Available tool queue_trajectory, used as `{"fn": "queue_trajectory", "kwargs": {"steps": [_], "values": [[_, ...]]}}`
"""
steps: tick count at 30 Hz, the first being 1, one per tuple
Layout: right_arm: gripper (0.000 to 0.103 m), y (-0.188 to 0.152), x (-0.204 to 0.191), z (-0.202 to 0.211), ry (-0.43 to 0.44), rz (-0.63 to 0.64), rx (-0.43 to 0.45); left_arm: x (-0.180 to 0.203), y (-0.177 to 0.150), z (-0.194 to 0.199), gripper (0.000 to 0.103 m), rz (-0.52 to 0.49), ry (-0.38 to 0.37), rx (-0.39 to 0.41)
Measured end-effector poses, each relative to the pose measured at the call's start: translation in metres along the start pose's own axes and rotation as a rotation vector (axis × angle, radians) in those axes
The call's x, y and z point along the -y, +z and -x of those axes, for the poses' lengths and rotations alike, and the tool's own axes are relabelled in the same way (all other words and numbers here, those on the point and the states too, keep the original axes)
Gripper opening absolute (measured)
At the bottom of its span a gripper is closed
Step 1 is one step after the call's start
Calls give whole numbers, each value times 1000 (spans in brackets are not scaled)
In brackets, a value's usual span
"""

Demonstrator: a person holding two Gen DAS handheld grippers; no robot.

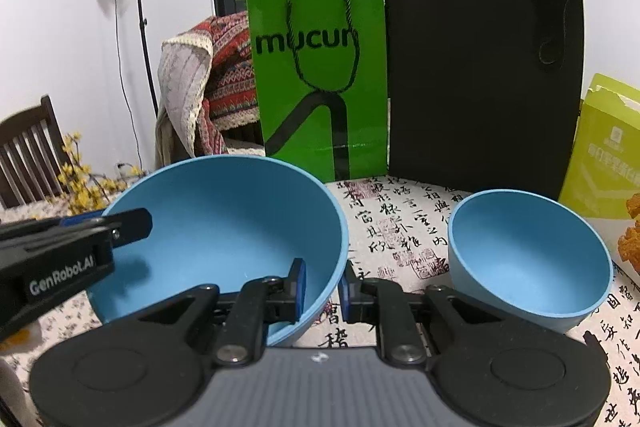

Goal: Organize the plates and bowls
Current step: 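Lift the light-blue bowl with both grippers off the tablecloth, then carry the bowl with both grippers away from the bags toward the suitcase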

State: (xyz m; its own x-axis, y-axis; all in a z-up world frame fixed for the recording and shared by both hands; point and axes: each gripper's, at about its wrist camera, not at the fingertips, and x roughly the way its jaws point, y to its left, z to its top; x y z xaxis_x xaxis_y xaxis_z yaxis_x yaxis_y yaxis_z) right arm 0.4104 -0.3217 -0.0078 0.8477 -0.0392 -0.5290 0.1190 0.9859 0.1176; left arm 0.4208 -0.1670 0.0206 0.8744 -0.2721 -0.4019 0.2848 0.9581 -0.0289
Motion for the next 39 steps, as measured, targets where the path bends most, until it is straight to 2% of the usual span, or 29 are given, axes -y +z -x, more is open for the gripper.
{"fn": "queue_trajectory", "kwargs": {"steps": [6,18,25,39], "values": [[17,5,-2,12,4,-9,28,3,4,8,17,-14,15,40],[17,9,-2,20,10,-36,13,5,7,18,17,-29,26,67],[17,13,-5,31,27,-37,33,11,11,33,17,-64,59,124],[17,15,0,33,47,-71,34,13,11,38,17,-68,59,141]]}}
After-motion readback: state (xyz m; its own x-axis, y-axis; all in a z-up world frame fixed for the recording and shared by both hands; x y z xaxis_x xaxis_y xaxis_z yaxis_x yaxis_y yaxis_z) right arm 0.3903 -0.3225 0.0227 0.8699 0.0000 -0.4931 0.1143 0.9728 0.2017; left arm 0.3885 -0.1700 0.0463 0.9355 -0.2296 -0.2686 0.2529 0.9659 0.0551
